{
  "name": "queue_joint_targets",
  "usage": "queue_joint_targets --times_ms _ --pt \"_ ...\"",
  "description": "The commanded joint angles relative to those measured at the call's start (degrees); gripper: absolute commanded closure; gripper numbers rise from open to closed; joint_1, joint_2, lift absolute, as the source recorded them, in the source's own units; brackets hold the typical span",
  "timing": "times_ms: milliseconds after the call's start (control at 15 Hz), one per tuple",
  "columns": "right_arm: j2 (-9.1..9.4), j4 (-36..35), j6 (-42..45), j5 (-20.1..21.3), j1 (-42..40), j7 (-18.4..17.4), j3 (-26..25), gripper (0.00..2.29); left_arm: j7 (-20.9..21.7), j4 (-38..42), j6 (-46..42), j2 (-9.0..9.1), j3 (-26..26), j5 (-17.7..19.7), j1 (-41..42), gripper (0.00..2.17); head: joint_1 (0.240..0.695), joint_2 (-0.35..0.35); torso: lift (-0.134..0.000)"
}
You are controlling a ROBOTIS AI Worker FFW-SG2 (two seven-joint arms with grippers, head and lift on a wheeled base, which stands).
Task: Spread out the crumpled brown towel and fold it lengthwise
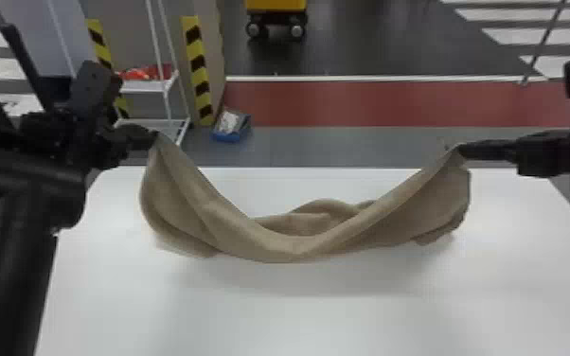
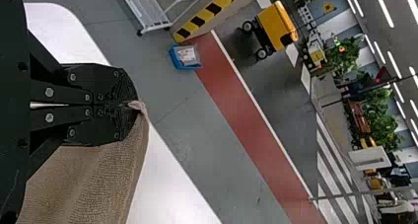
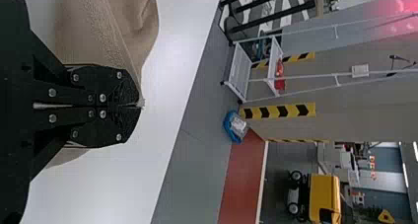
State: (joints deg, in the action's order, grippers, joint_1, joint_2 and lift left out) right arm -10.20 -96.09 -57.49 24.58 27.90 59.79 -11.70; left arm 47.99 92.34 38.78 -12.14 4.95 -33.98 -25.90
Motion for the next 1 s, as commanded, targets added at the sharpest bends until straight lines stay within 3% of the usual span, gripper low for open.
queue_joint_targets --times_ms 0,200,267,533,600,733,933 --pt "-0.25 5.74 -0.30 1.61 7.00 -2.22 0.98 2.26 -1.76 -12.89 -0.32 0.19 -2.40 -0.21 -12.78 2.14 0.550 0.019 -0.123" --pt "-0.25 10.13 -1.01 2.84 13.76 -4.42 0.98 2.26 -4.39 -22.29 -2.08 0.27 -4.07 0.58 -22.62 2.14 0.473 0.008 -0.123" --pt "-0.25 10.48 -1.36 2.84 14.99 -5.04 0.89 2.26 -5.18 -23.26 -2.08 0.45 -4.16 0.58 -24.20 2.14 0.428 0.002 -0.123" --pt "-0.87 10.22 -4.87 2.22 18.77 -5.30 0.45 2.26 -6.15 -23.08 -2.08 0.54 -3.19 1.81 -26.05 2.14 0.353 -0.009 -0.123" --pt "-1.92 8.81 -7.34 1.43 17.45 -4.77 0.45 2.26 -5.89 -22.12 -2.08 0.01 -3.02 3.40 -24.38 2.14 0.338 -0.010 -0.123" --pt "-4.83 -0.06 -11.55 -3.31 9.54 -4.33 0.27 2.26 -4.30 -12.19 -0.15 -0.69 -0.38 3.92 -15.85 2.14 0.339 -0.012 -0.123" --pt "-7.99 -14.30 -15.95 -8.94 -4.87 -3.37 -3.77 2.25 -0.96 6.62 4.95 -0.96 5.86 4.63 -0.47 2.14 0.406 -0.009 -0.123"
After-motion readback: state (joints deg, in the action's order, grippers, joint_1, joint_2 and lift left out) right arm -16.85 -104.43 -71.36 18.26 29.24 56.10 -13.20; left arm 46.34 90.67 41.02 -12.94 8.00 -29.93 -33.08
